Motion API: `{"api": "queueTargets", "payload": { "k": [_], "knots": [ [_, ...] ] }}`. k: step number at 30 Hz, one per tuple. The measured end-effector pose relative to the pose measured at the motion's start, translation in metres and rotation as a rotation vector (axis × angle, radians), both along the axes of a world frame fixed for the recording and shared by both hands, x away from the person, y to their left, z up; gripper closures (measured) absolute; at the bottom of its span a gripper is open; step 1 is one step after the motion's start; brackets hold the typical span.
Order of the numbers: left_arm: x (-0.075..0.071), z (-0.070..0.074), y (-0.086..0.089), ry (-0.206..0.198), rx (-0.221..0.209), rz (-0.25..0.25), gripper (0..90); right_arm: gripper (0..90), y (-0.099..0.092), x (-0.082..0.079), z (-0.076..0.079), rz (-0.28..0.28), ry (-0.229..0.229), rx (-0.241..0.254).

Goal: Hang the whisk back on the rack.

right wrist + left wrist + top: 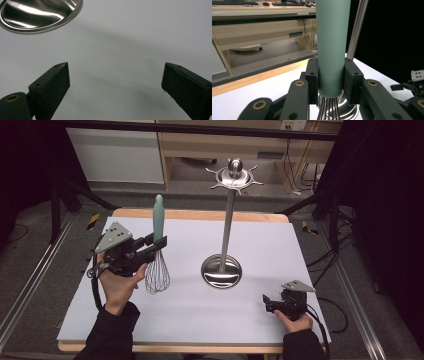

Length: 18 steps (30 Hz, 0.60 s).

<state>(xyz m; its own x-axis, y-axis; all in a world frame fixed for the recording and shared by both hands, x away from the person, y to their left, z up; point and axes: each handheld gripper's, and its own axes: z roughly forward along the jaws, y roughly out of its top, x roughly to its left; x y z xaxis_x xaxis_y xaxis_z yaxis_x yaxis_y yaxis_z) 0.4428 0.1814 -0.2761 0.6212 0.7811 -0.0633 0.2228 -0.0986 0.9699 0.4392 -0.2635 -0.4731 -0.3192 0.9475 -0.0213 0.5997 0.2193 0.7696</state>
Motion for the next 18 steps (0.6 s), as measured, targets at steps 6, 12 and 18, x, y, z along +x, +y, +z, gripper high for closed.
{"api": "queueTargets", "payload": {
  "k": [6, 12, 18],
  "knots": [
    [0.003, 0.008, -0.012, -0.007, -0.003, -0.014, 68.9, 8.5, 0.000, 0.000, 0.000, 0.001, 0.000, 0.000],
    [0.007, 0.012, -0.024, -0.007, 0.001, -0.027, 68.9, 8.5, 0.000, 0.000, 0.001, -0.001, 0.005, 0.012],
    [0.011, 0.018, -0.032, -0.011, 0.010, -0.033, 68.9, 8.6, 0.000, 0.000, 0.000, -0.002, 0.002, 0.008]
  ]
}}
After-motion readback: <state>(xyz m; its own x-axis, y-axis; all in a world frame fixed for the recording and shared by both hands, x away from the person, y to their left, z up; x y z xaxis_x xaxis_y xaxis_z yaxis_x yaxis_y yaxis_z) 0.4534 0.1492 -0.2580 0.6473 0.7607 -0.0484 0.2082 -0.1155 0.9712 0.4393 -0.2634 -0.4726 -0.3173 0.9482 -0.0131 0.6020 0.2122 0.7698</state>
